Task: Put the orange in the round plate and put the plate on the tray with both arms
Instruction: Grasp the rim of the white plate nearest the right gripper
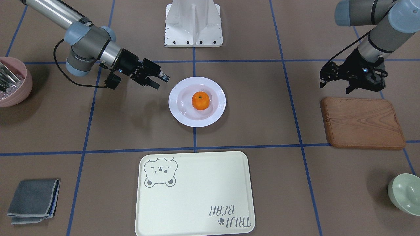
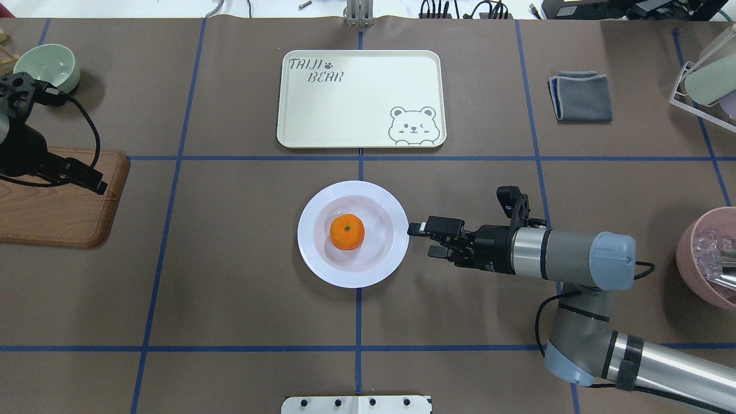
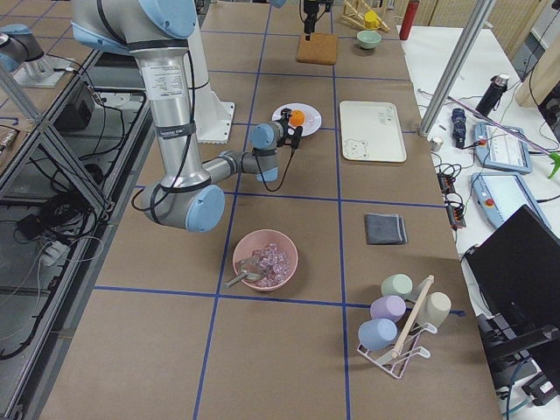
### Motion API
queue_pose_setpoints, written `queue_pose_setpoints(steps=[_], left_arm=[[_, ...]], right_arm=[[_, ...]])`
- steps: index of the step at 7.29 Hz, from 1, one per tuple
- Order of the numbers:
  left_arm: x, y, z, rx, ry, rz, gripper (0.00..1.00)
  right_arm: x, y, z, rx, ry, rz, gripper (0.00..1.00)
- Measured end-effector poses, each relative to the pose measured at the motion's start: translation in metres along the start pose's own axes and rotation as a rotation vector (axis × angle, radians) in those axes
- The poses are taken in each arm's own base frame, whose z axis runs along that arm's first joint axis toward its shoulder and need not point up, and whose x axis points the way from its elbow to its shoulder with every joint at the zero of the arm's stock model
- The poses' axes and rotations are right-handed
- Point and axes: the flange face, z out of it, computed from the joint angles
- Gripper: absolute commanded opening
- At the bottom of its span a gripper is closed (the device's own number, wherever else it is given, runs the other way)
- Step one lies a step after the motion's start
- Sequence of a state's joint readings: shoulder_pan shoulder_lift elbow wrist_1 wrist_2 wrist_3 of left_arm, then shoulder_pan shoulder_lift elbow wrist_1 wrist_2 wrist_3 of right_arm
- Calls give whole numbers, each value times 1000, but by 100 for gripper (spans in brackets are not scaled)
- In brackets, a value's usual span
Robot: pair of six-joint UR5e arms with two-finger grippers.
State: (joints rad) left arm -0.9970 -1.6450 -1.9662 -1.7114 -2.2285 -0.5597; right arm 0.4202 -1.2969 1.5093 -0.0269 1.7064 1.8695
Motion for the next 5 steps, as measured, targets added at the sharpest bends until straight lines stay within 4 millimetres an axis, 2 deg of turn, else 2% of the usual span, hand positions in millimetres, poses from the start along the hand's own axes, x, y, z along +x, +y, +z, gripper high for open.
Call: queue_pose_setpoints(steps=[3, 5], left_arm=[[0, 0, -1, 1, 0, -1, 98], [0, 0, -1, 1, 0, -1, 98]], right_arm=[[16, 8, 24, -2, 26, 11, 95], [8, 8, 38, 18, 47, -1, 92]])
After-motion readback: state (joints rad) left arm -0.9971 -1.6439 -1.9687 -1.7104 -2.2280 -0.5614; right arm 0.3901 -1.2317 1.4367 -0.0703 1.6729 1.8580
